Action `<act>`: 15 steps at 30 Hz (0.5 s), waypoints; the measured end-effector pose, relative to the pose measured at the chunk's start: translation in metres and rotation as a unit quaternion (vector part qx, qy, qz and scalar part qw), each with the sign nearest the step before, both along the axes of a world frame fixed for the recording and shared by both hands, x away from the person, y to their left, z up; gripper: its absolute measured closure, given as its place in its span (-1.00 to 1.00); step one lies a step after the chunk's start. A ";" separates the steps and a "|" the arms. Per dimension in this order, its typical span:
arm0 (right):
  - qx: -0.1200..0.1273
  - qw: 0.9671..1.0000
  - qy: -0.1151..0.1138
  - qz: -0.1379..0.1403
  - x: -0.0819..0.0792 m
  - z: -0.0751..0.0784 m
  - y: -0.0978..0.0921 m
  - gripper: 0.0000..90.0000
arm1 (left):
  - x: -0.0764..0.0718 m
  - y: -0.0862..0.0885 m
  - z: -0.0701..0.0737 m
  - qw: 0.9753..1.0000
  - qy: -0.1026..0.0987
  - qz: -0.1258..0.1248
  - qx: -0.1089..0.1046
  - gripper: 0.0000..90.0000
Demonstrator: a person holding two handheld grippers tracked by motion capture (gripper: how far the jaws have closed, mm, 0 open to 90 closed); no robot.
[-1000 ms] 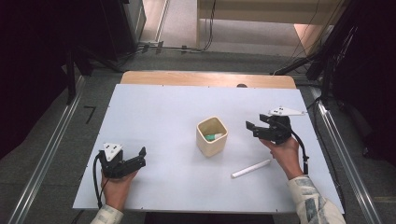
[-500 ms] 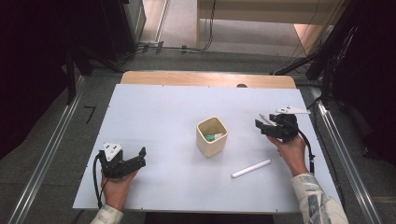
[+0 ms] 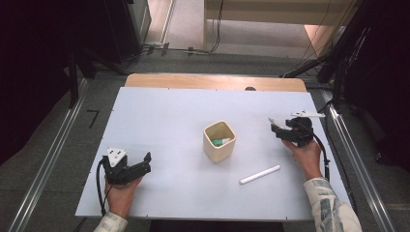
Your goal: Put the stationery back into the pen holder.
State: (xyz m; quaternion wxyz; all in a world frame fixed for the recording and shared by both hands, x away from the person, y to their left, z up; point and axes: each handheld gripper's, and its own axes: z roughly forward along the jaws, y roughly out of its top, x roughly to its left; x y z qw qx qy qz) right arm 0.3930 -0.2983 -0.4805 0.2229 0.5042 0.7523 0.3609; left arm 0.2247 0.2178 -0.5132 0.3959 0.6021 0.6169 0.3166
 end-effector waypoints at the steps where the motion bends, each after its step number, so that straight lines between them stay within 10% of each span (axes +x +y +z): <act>1: -0.002 1.000 0.002 -0.002 0.001 -0.001 -0.001 -0.32 | 0.000 0.000 0.000 1.000 0.000 0.000 0.000 -0.88; 15: -0.018 0.999 0.021 -0.020 0.009 -0.013 -0.011 -0.28 | 0.000 0.000 0.000 1.000 0.000 0.000 0.000 -0.88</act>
